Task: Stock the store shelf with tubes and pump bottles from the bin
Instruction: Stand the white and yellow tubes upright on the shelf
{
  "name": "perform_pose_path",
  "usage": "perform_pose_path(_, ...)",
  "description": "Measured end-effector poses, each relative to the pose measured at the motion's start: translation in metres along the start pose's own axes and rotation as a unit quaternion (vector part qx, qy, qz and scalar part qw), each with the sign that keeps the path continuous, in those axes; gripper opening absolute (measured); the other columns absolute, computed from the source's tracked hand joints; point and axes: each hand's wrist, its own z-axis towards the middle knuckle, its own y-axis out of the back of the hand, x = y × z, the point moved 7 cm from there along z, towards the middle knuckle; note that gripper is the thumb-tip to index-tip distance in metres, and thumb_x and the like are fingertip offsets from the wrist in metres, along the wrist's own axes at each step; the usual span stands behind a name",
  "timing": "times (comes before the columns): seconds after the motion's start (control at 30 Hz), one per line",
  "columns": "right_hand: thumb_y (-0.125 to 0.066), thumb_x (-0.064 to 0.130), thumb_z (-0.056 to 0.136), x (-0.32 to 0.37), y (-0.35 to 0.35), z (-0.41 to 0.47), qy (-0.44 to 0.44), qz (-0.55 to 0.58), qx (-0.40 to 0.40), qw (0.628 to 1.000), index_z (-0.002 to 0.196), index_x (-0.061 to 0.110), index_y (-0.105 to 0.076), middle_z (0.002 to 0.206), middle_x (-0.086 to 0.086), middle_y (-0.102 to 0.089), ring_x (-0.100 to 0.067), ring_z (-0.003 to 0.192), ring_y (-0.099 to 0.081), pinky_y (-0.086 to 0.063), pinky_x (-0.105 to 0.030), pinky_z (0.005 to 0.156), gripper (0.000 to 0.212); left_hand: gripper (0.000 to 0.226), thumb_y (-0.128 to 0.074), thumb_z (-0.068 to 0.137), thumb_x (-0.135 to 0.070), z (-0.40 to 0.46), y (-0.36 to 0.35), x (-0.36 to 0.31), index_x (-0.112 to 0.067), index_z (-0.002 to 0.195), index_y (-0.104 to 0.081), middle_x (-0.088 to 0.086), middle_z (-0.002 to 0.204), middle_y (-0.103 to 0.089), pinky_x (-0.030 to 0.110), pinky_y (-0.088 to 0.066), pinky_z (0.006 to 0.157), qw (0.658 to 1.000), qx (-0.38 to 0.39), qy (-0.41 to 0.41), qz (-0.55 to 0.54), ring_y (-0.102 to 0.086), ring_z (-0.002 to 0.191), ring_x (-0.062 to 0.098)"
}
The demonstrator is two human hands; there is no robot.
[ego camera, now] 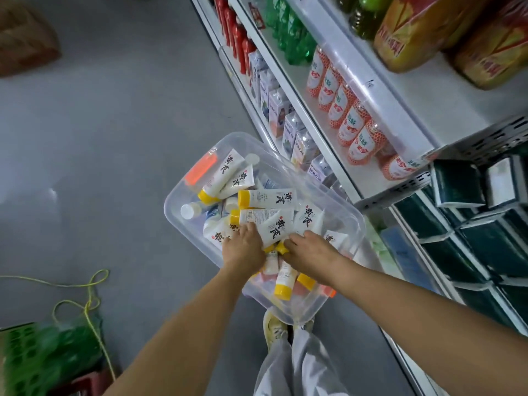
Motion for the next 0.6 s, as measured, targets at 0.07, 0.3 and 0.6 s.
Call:
perform_pose_path(0.07, -0.089, 0.023, 0.034, -0.006, 0.005, -0.008, -0.012, 0.022, 0.009, 1.0, 0.058, 0.026, -0.066, 0.065, 0.002, -0.056, -0.018, 0.057, -0.057, -0.036, -0.025, 0.045, 0.033, 0.052, -0.063, 0.082, -0.028, -0.005, -0.004, 0.005, -0.01, 0.125, -0.041, 0.005, 0.116, -0.057, 0.039, -0.046, 0.089, 0.985, 0.049, 0.051, -0.159, -0.056, 0.111, 0.029)
perform_pose_path(0.3, -0.058, 0.01, 0.084, -0.065, 0.063, -0.045, -0.177, 0.182, -0.017, 0.967, 0.118, 0.009, -0.046, 0.114, -0.008, -0.051, -0.028, 0.099, -0.059, -0.041, -0.035, 0.061, 0.036, 0.02, -0.063, 0.083, -0.004, -0.044, 0.031, -0.016, -0.007, 0.104, -0.063, 0.008, 0.08, -0.064, 0.023, -0.047, 0.053, 0.809, 0.095, 0.124, -0.567, -0.058, 0.066, 0.017)
perform_pose_path(0.6, -0.071, 0.018, 0.078, -0.124, 0.088, -0.127, -0.464, 0.699, -0.22, 0.498, 0.093, 0.007, -0.052, 0.077, -0.01, -0.061, -0.022, 0.061, -0.061, -0.052, -0.034, 0.059, 0.026, 0.012, -0.064, 0.08, -0.002, -0.078, 0.084, -0.051, -0.001, 0.093, -0.062, 0.017, 0.072, -0.064, 0.033, -0.053, 0.06, 0.692, 0.114, 0.119, -0.703, -0.062, 0.061, 0.025)
